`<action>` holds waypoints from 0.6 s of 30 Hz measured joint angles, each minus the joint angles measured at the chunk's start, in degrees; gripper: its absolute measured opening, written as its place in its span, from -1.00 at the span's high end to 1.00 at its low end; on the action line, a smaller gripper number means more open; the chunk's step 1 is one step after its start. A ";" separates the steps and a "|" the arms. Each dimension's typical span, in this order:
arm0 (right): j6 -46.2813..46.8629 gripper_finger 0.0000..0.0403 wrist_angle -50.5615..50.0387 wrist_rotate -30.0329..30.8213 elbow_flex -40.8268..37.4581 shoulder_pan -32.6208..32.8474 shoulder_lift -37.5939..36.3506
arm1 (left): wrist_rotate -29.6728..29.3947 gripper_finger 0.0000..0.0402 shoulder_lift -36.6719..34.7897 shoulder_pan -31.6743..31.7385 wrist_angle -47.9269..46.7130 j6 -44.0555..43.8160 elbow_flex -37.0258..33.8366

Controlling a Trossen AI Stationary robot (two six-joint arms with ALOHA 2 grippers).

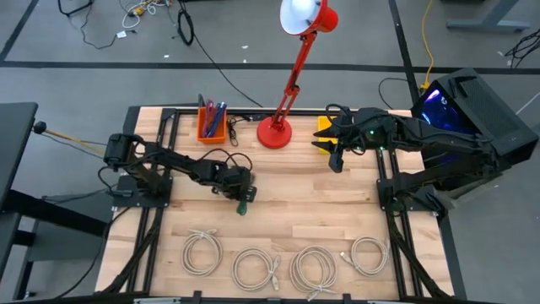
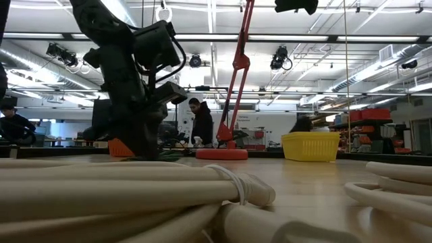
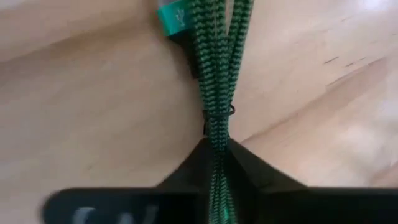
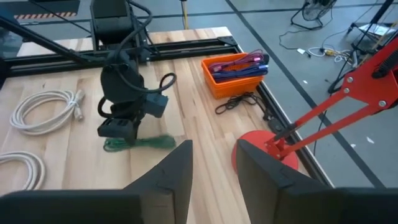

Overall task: Pick & Place USB Port
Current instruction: Put the green and black charger cable into the orange bin

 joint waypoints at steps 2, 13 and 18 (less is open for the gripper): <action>0.24 0.39 0.09 0.01 0.00 0.00 0.00 | -0.35 0.91 0.28 0.44 1.62 1.52 0.21; 1.06 0.39 0.13 2.57 0.00 -0.06 0.02 | -0.53 0.93 -2.99 1.12 -0.05 3.50 0.92; 1.02 0.39 0.15 3.05 0.00 -1.19 0.04 | -6.43 0.93 -8.50 1.10 -15.60 10.92 10.87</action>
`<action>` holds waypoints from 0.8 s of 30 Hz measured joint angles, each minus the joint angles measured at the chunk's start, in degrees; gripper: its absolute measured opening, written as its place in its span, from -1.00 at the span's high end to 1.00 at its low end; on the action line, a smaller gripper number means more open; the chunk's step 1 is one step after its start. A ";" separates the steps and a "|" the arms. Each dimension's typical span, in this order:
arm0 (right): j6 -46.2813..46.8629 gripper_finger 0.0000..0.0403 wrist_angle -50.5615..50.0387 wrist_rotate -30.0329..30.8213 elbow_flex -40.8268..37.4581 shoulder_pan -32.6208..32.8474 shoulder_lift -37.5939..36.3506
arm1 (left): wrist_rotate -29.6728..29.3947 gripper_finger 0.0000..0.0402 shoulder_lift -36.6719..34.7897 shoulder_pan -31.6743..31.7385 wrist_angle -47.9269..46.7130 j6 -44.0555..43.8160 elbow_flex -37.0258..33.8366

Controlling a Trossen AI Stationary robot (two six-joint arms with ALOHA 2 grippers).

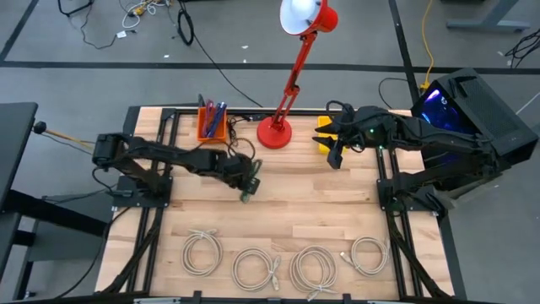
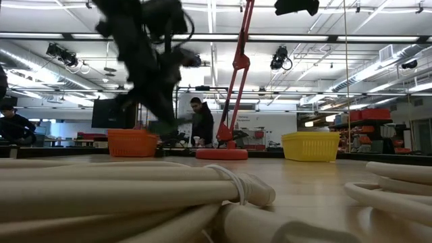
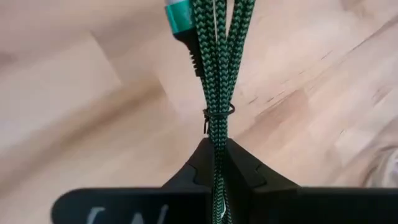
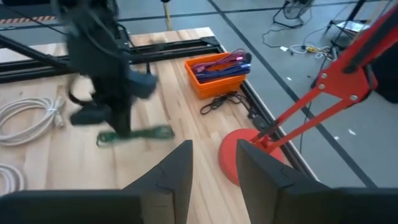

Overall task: Pick & Place USB Port
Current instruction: Put the green and black charger cable into the orange bin

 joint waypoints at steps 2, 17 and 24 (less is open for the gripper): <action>0.00 0.39 0.00 0.00 0.00 -0.62 0.00 | -3.30 0.93 -2.00 0.00 -10.75 4.15 6.59; 4.50 0.39 1.41 -0.02 -0.02 -1.32 0.00 | -33.86 0.93 -18.86 12.53 -53.89 23.28 28.04; 8.25 0.39 4.07 -0.04 -0.02 -1.08 0.02 | -21.42 0.93 -32.10 24.56 -30.43 39.74 10.15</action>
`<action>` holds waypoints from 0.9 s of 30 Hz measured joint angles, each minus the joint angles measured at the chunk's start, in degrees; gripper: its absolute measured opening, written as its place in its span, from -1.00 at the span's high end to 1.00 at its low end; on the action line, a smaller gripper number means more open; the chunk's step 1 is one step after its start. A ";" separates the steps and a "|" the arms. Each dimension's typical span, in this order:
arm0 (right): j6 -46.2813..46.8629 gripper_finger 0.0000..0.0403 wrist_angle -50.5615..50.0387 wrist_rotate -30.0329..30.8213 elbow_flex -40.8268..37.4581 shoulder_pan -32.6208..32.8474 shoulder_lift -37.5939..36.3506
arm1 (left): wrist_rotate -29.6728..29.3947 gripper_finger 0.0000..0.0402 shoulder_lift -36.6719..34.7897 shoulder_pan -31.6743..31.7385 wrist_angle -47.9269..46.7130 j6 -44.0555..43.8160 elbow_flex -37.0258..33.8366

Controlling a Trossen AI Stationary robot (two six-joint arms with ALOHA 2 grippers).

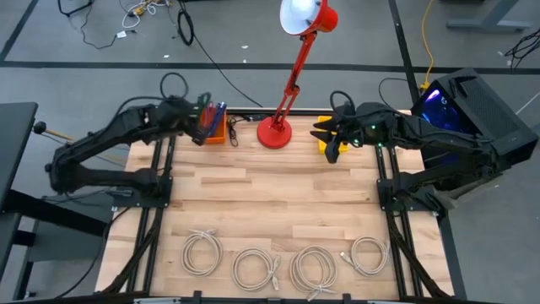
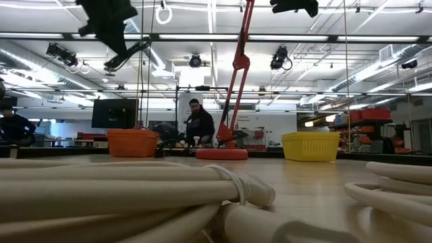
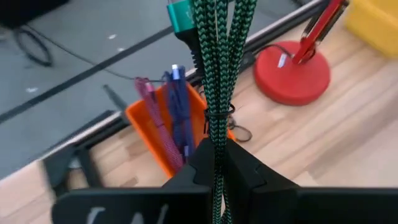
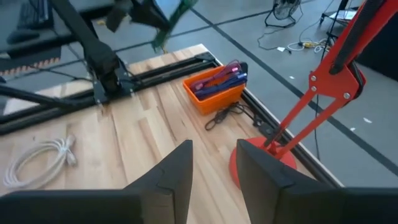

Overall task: Pick & Place USB Port
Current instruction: Put the green and black charger cable into the orange bin

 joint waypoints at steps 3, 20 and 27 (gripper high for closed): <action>1.36 0.39 1.37 0.01 0.00 0.51 0.00 | 4.64 0.93 -3.80 4.13 5.81 2.90 -5.99; 3.83 0.39 9.08 0.00 -0.03 3.67 2.26 | 12.21 0.93 -4.44 21.49 31.81 5.78 -26.13; 4.25 0.39 9.64 0.00 -0.04 4.04 3.58 | 19.99 0.93 -0.27 26.74 39.84 7.41 -30.10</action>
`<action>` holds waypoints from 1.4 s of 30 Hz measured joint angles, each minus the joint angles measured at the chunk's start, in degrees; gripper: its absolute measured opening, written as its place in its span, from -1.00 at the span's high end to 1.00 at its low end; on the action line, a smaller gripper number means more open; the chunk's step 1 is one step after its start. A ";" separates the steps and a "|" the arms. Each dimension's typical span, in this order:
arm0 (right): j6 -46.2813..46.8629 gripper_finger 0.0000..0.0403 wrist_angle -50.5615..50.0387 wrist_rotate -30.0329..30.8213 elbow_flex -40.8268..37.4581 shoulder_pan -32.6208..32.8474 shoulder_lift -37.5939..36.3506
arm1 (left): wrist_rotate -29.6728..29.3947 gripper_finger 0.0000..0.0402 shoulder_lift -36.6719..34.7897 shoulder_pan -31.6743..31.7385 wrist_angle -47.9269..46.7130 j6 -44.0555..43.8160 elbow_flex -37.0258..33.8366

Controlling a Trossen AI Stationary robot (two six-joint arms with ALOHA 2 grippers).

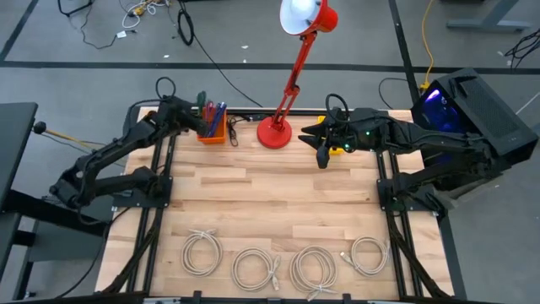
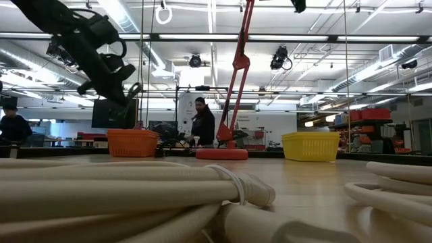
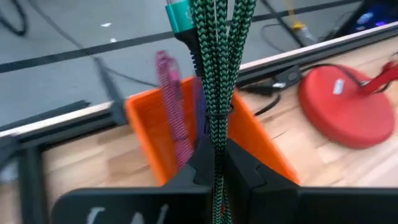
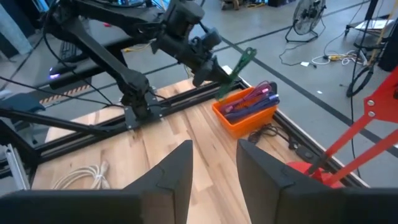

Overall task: Pick & Place USB Port
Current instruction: Put the green and black charger cable into the orange bin, then put the white HDMI cable into the yellow bin

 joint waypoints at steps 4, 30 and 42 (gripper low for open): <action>0.02 0.39 0.84 0.00 0.00 -0.01 0.65 | 2.89 0.93 4.84 0.55 4.28 0.60 0.06; 1.29 0.39 0.92 -0.53 0.00 0.10 0.68 | 8.59 0.33 14.78 4.00 5.02 -2.74 0.83; -0.48 0.39 -0.68 -0.44 0.02 0.11 0.68 | 22.60 0.32 12.67 0.88 -2.17 -7.24 11.70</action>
